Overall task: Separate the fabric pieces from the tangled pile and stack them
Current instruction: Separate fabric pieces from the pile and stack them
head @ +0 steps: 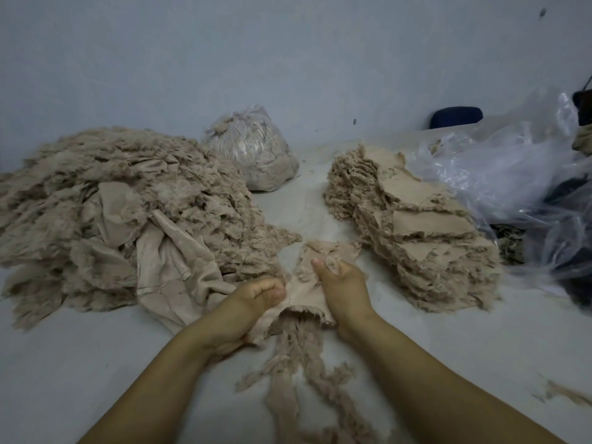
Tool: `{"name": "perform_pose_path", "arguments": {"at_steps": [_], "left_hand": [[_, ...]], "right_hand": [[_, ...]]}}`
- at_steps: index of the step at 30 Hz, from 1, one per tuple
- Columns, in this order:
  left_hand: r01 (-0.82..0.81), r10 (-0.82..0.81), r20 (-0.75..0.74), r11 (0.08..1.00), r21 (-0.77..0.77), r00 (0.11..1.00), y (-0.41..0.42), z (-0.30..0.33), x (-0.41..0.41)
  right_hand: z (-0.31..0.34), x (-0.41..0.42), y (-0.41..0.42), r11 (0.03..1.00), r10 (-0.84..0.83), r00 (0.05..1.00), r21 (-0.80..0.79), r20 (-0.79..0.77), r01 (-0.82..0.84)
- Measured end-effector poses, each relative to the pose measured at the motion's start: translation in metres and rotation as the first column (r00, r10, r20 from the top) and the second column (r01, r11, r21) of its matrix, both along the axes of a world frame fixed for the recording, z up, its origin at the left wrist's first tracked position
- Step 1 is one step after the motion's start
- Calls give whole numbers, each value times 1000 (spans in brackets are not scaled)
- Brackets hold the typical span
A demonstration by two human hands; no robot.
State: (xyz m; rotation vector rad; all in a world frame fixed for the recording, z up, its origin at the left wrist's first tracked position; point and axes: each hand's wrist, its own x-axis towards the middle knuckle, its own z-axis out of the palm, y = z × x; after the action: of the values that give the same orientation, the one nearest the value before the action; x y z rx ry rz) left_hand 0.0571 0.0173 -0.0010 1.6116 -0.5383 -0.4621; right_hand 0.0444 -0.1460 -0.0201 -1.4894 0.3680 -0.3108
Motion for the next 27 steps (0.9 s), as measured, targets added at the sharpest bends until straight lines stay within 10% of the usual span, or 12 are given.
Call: {"name": "perform_pose_path", "arguments": {"at_steps": [11,16,27], "left_hand": [[-165,164,18,985,45,986,-8,-12,2],[-248,163,-372,949,-194,914,-15,-3,1],[-476,472,92,879,25,877,-18,-25,13]], "right_hand": [[5,-14,-6,921,385,922,-44,-44,-387],[0,-17,-2,934,351,935,47,39,-353],[1,-28,16,878,374,926,299,57,-373]]}}
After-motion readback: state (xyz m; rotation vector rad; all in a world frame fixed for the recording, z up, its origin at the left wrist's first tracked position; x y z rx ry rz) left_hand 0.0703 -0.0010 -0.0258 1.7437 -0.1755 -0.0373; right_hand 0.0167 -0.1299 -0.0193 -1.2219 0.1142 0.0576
